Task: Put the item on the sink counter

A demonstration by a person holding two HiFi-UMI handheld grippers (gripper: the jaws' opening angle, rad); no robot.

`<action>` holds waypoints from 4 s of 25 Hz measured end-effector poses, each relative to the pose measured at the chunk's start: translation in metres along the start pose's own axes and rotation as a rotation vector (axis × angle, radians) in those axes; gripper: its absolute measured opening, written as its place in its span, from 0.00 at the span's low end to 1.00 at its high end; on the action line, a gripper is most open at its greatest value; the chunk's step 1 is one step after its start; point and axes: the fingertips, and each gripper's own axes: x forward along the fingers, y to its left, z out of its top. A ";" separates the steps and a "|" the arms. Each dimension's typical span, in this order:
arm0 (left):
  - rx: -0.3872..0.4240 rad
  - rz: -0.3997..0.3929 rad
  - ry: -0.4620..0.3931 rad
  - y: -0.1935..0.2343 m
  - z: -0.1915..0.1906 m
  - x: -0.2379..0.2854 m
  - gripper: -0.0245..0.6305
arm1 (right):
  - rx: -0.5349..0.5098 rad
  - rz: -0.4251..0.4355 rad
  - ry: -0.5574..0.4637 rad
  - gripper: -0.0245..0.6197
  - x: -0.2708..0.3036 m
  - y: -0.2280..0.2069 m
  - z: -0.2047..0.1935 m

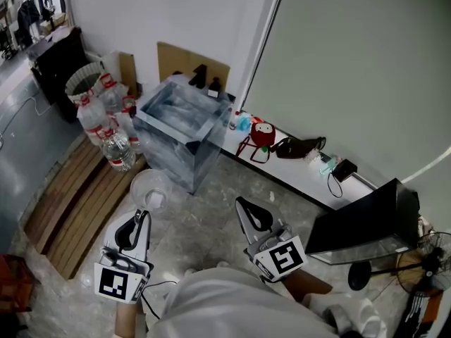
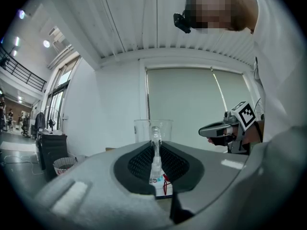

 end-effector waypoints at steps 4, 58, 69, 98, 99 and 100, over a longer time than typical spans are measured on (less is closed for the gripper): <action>-0.002 -0.013 0.000 0.019 -0.003 0.002 0.07 | -0.004 -0.016 -0.005 0.05 0.018 0.005 0.002; -0.002 -0.130 -0.074 0.371 -0.103 0.449 0.07 | -0.047 -0.071 -0.098 0.05 0.512 -0.231 -0.051; -0.039 -0.112 -0.049 0.388 -0.140 0.558 0.07 | -0.031 -0.033 -0.094 0.05 0.585 -0.312 -0.088; -0.115 -0.176 0.043 0.438 -0.366 0.778 0.07 | 0.079 -0.070 -0.010 0.05 0.749 -0.436 -0.223; -0.119 -0.178 0.045 0.439 -0.373 0.783 0.07 | 0.081 -0.071 -0.008 0.05 0.753 -0.439 -0.226; -0.124 -0.179 0.046 0.441 -0.380 0.787 0.07 | 0.084 -0.072 -0.007 0.05 0.757 -0.442 -0.229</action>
